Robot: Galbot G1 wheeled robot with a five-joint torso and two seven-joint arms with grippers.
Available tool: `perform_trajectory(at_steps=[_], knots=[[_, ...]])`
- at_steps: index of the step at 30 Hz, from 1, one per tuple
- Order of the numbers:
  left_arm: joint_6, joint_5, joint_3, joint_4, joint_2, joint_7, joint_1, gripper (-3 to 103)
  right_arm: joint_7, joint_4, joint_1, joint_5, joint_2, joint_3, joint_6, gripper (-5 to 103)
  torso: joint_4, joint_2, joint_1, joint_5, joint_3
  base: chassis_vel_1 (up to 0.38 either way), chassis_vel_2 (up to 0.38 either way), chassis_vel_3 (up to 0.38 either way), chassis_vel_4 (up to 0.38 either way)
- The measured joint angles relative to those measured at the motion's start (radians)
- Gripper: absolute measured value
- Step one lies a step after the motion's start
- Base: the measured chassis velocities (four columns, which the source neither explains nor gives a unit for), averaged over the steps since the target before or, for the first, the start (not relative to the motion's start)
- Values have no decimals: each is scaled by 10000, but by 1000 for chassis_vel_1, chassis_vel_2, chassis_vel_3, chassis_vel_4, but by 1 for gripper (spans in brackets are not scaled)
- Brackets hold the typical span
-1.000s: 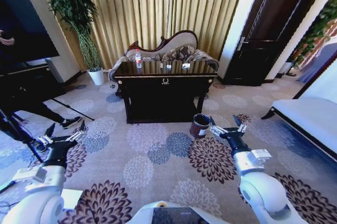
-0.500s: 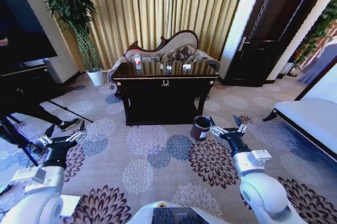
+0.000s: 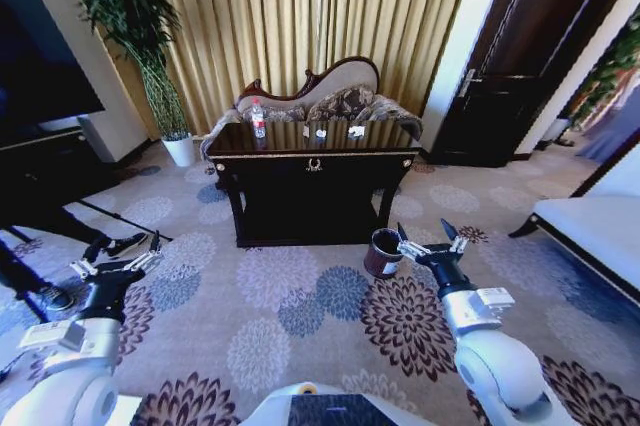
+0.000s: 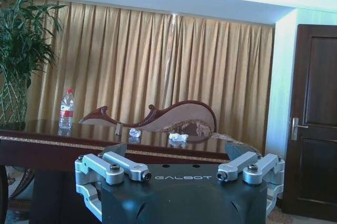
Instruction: Move to the front of the table and place the trash on the table into the trash bin.
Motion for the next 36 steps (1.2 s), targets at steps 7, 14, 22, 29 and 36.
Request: perform_trajectory(at_steps=[7,14,22,29,36], knots=[[-69,6,12,60,13,5,-10,100,0,-15,-3,-22,2,-12,21,100,-1,-3,6,5,4,-221,275,223,-268],[-92,7,17,47,-3,8,17,100,7,-16,-10,-54,14,-14,43,100,2,-3,5,5,3,-241,219,245,-220],[-128,7,-15,-1,-36,11,67,100,11,-9,-25,-64,12,-15,56,100,1,-2,2,2,1,-162,172,165,-189],[-150,5,-35,-17,-73,30,110,100,11,2,-17,-64,7,-28,59,100,3,-2,3,3,2,-187,210,195,-178],[-174,10,-32,-39,-90,42,124,100,12,6,-12,-64,7,-58,74,100,-2,-3,4,2,3,-234,187,226,-209]])
